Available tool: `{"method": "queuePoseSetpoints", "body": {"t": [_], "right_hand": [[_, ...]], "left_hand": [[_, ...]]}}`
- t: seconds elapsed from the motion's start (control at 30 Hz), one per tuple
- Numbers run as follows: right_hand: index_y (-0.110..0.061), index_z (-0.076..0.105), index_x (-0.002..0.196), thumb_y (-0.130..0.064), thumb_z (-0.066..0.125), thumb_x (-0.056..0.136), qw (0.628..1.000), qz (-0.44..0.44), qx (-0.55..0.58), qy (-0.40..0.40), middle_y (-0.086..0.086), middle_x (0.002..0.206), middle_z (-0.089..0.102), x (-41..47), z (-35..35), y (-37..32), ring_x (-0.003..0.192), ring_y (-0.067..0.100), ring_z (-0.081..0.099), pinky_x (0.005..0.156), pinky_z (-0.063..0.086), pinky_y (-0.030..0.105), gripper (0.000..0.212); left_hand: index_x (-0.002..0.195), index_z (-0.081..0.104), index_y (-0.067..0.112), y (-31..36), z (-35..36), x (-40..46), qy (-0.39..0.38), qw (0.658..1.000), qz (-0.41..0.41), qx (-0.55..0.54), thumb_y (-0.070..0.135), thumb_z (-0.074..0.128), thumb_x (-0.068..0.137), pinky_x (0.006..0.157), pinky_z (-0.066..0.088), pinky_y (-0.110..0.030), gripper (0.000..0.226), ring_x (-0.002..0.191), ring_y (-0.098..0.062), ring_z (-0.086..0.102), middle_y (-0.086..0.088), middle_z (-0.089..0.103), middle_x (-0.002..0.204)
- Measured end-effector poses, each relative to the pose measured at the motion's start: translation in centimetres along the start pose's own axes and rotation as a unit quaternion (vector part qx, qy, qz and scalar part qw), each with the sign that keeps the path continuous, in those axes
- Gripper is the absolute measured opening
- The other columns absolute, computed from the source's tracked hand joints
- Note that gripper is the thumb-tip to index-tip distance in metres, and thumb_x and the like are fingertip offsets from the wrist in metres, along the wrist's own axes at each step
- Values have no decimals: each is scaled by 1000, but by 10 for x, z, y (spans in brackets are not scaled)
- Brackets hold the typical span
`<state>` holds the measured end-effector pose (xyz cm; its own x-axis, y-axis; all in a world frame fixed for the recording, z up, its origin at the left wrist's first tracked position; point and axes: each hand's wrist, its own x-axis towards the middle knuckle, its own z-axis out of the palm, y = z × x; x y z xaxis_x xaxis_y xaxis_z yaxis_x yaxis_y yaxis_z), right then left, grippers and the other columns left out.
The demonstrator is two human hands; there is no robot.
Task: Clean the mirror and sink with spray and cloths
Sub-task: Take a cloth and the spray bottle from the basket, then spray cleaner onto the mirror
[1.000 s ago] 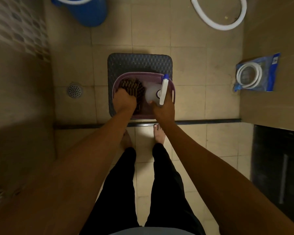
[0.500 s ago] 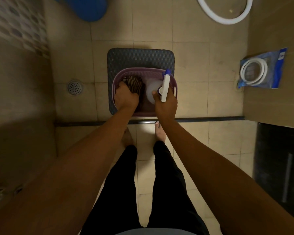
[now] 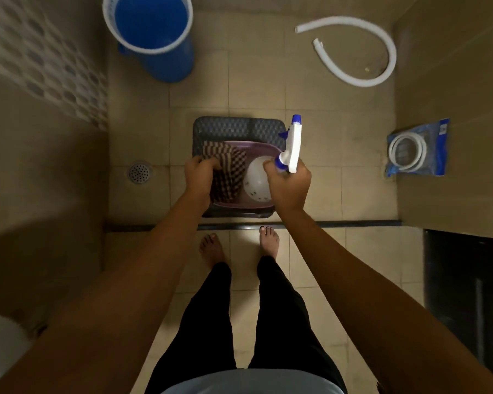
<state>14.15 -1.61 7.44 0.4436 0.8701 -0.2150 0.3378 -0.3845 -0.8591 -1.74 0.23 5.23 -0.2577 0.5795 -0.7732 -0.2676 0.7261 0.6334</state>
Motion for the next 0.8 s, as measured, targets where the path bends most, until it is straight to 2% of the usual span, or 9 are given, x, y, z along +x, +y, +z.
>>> {"method": "queuePoseSetpoints", "body": {"t": [0.07,0.17,0.2,0.3,0.37,0.47,0.6,0.67,0.8], "right_hand": [[-10,61,96,-16,78,77,1000,2,5,0,1,84,63,1,-8,-14,78,15,64,69,52,17,26],[-7,61,105,-18,76,80,999,22,22,-13,0,86,62,2,-18,-36,78,13,62,70,52,19,31],[-7,61,108,-19,76,81,999,24,28,-18,-1,87,62,2,-22,-43,78,10,61,69,50,16,33],[-13,60,105,-23,76,81,997,6,67,-26,1,88,66,4,-32,-60,80,12,64,72,52,18,30],[-10,63,101,-27,76,81,996,-19,81,-34,4,87,68,7,-41,-73,81,14,66,73,55,22,29],[-10,63,89,-31,75,82,993,-65,80,-49,0,74,66,12,-53,-89,72,13,66,69,55,25,25],[-9,61,79,-38,73,83,988,-100,87,-82,6,64,62,14,-61,-111,63,16,62,62,52,30,32],[-11,59,72,-47,71,81,986,-105,91,-92,9,60,59,15,-63,-124,59,22,59,59,50,35,39],[-11,69,88,-59,63,77,980,-97,126,-119,2,65,61,16,-67,-160,63,17,60,62,50,30,50]], "left_hand": [[114,66,8,7,-5,-10,-42,996,-45,-59,19,73,74,89,55,-51,43,107,-35,65,-9,70,114],[127,64,11,12,-9,-18,-107,986,-66,-113,38,90,61,94,53,-55,76,113,-35,65,-12,68,124],[128,63,8,18,-8,-26,-117,983,-67,-122,38,88,64,94,53,-53,74,113,-36,65,-14,68,124],[115,67,0,34,-4,-50,-169,966,-56,-188,26,61,88,84,58,-41,38,98,-33,69,-17,72,108],[120,63,-3,43,-2,-60,-205,945,-44,-251,27,54,91,92,56,-41,42,100,-32,67,-17,69,110],[141,47,-1,56,3,-74,-241,909,-26,-340,37,64,90,111,42,-44,65,117,-31,59,-16,61,125],[106,70,0,76,9,-94,-247,888,23,-387,21,71,79,72,61,-30,34,78,-23,73,-12,74,91],[94,75,-1,87,10,-106,-219,883,48,-411,20,60,79,71,61,-31,29,76,-25,72,-13,73,88],[90,78,5,112,10,-130,-224,855,122,-452,29,55,81,83,60,-38,34,89,-27,72,-13,74,94]]}}
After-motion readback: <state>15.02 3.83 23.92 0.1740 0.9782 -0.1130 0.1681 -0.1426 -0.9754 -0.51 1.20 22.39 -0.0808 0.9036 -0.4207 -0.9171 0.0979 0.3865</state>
